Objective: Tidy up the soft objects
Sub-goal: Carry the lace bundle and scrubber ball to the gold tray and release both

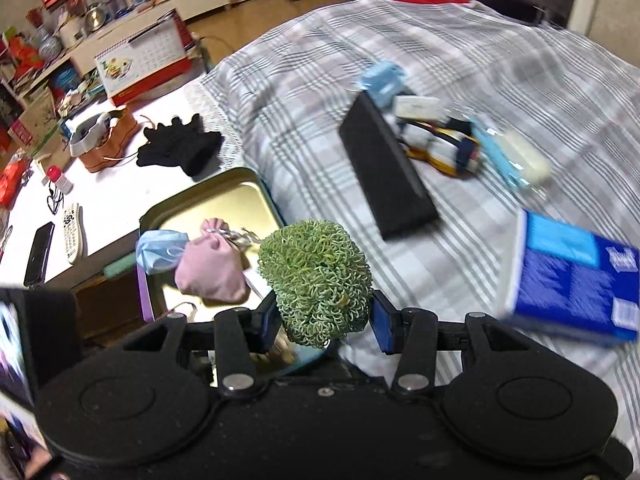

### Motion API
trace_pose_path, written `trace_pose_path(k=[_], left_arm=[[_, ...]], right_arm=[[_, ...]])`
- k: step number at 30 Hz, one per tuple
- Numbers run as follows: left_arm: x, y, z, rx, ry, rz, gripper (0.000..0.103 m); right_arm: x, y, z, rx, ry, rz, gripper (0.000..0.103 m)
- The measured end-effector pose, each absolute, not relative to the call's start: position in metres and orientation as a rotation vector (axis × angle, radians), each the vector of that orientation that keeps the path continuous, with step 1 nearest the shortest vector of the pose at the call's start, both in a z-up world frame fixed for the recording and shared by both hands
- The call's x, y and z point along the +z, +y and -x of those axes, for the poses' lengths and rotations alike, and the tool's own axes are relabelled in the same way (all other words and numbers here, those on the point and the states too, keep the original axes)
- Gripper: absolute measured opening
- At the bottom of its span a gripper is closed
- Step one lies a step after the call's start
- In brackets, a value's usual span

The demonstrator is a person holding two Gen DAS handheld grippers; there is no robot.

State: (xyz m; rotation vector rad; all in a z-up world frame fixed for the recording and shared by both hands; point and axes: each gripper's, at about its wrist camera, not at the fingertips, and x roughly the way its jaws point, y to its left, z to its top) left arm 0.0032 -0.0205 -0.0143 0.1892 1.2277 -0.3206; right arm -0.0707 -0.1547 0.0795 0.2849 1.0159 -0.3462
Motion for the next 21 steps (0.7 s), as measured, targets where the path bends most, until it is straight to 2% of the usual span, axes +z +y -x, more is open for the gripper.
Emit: trace_pose_path(k=[6, 10, 17, 21], left_arm=[[-0.023, -0.018, -0.021, -0.289, 1.260, -0.174, 0.048], [-0.024, -0.019, -0.025, -0.266, 1.252, -0.170, 0.069], [-0.027, -0.020, -0.034, -0.260, 1.262, -0.169, 0.069], [-0.028, -0.022, -0.032, -0.261, 1.269, -0.179, 0.069]], right_arm=[[0.071, -0.142, 0.011, -0.314, 1.050, -0.250, 0.046], [0.068, -0.133, -0.021, -0.281, 1.051, -0.236, 0.050], [0.062, -0.128, -0.054, -0.250, 1.020, -0.246, 0.061], [0.061, -0.131, -0.051, -0.250, 1.016, -0.261, 0.061]])
